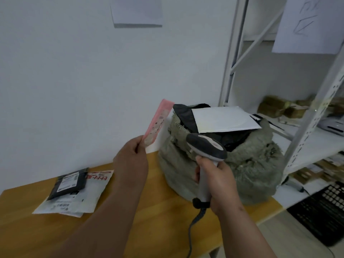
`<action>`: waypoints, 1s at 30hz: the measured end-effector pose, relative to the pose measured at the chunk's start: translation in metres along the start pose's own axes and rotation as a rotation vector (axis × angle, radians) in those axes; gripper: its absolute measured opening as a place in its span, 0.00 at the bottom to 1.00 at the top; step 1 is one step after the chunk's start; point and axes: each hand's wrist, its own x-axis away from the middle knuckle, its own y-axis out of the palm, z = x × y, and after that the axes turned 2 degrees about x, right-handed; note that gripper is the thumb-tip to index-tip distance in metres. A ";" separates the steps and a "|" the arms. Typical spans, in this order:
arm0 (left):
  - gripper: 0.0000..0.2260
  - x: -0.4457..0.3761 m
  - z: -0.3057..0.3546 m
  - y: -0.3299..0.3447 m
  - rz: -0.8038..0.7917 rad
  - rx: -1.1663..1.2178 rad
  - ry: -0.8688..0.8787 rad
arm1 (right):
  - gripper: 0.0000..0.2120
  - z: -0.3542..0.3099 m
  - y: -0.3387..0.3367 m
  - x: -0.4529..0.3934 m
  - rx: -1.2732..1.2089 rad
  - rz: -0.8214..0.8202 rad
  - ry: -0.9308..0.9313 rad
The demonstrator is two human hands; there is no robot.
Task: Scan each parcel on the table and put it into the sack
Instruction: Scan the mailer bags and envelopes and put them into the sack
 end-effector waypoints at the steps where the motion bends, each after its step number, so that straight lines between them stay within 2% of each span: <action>1: 0.14 -0.005 0.008 0.008 -0.012 -0.025 0.060 | 0.09 -0.003 -0.005 -0.002 -0.033 0.023 -0.006; 5: 0.13 -0.025 0.040 0.048 -0.062 -0.050 0.305 | 0.06 -0.015 -0.027 -0.020 -0.113 0.072 -0.034; 10: 0.18 -0.039 0.074 0.105 -0.234 -0.067 0.372 | 0.04 -0.027 -0.068 -0.050 -0.158 0.128 -0.070; 13: 0.19 -0.044 0.089 0.139 -0.458 -0.195 0.291 | 0.05 -0.031 -0.090 -0.071 -0.207 0.163 -0.089; 15: 0.19 -0.045 0.093 0.158 -0.685 -0.374 0.274 | 0.04 -0.031 -0.100 -0.081 -0.223 0.165 -0.074; 17: 0.18 -0.045 0.092 0.172 -0.807 -0.582 0.309 | 0.04 -0.029 -0.108 -0.089 -0.214 0.142 -0.054; 20: 0.20 -0.046 0.087 0.179 -0.782 -0.707 0.303 | 0.04 -0.026 -0.113 -0.097 -0.195 0.109 -0.041; 24: 0.21 -0.044 0.080 0.173 -0.675 -0.735 0.310 | 0.07 -0.027 -0.107 -0.100 -0.193 0.058 -0.031; 30: 0.20 -0.045 0.066 0.128 -0.545 -0.729 0.291 | 0.07 -0.033 -0.078 -0.088 -0.146 -0.028 -0.016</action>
